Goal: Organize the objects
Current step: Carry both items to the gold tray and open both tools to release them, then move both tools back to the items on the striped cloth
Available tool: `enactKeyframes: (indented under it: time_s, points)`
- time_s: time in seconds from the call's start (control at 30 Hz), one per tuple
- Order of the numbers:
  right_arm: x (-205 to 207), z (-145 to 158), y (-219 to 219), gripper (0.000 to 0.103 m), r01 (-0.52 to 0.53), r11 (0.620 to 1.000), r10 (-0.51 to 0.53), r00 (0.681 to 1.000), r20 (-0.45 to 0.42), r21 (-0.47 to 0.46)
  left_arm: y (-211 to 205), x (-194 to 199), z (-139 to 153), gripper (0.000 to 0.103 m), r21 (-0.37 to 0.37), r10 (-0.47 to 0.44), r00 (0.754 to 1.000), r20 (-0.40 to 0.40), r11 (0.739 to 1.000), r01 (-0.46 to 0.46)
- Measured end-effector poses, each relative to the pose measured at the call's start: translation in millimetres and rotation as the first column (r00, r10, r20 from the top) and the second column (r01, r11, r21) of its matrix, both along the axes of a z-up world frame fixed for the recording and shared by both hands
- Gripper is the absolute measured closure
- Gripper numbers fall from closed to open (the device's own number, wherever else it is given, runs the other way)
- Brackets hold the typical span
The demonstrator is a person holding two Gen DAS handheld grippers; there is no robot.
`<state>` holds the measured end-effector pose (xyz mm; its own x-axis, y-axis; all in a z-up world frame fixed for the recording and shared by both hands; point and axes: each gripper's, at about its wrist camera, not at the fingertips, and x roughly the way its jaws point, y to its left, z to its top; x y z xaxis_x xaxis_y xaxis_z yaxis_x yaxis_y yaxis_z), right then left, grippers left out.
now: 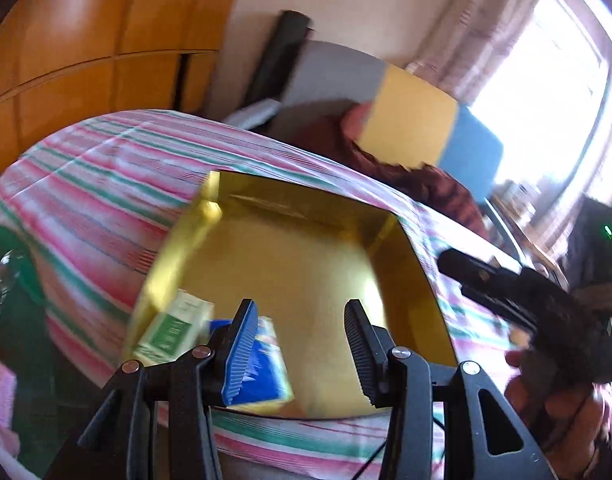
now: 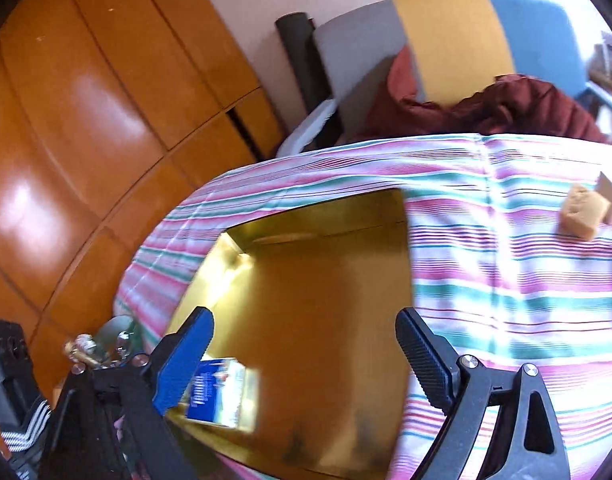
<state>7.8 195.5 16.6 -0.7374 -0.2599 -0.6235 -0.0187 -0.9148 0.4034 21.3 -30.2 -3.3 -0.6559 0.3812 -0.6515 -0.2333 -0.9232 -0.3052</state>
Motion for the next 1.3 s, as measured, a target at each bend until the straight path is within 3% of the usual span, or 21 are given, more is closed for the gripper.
enactKeyframes:
  time_s: [0.3,0.57,0.67,0.77,0.9,0.97,1.03,1.1,1.23,1.3]
  points:
    - [30,-7,59,0.01,0.121,0.99,-0.122,0.992,0.01,0.075,55,25,0,0.058,-0.027,-0.213,0.977,-0.014,0.977,0.213]
    - [68,-23,129,0.01,0.223,0.962,-0.235,0.97,0.059,0.16,89,42,1,0.057,-0.046,-0.306,0.952,-0.018,0.951,0.305]
    - [83,-25,166,0.01,0.264,0.939,-0.285,0.956,0.068,0.218,100,46,3,0.058,-0.049,-0.329,0.944,-0.024,0.943,0.328]
    - [98,-21,212,0.01,0.349,0.893,-0.375,0.926,0.044,0.284,109,46,5,0.057,-0.047,-0.344,0.938,-0.026,0.938,0.343]
    - [104,-21,274,0.008,0.444,0.85,-0.479,0.875,0.065,0.284,126,46,6,0.057,-0.041,-0.372,0.928,-0.02,0.928,0.371]
    - [103,-26,297,0.013,0.463,0.847,-0.499,0.862,0.091,0.261,137,48,7,0.057,-0.041,-0.39,0.921,-0.021,0.921,0.389]
    - [98,-33,310,0.035,0.457,0.849,-0.503,0.853,0.139,0.266,148,49,9,0.057,-0.037,-0.403,0.915,-0.025,0.915,0.402]
    - [96,-38,312,0.038,0.431,0.87,-0.474,0.865,0.165,0.239,155,50,10,0.057,-0.029,-0.418,0.908,-0.023,0.908,0.417]
    - [96,-36,284,0.038,0.295,0.943,-0.319,0.932,0.171,0.153,171,53,10,0.057,-0.044,-0.447,0.894,-0.014,0.894,0.446]
    - [99,-32,269,0.031,0.219,0.969,-0.237,0.956,0.174,0.113,177,54,9,0.057,-0.047,-0.459,0.888,-0.009,0.887,0.459]
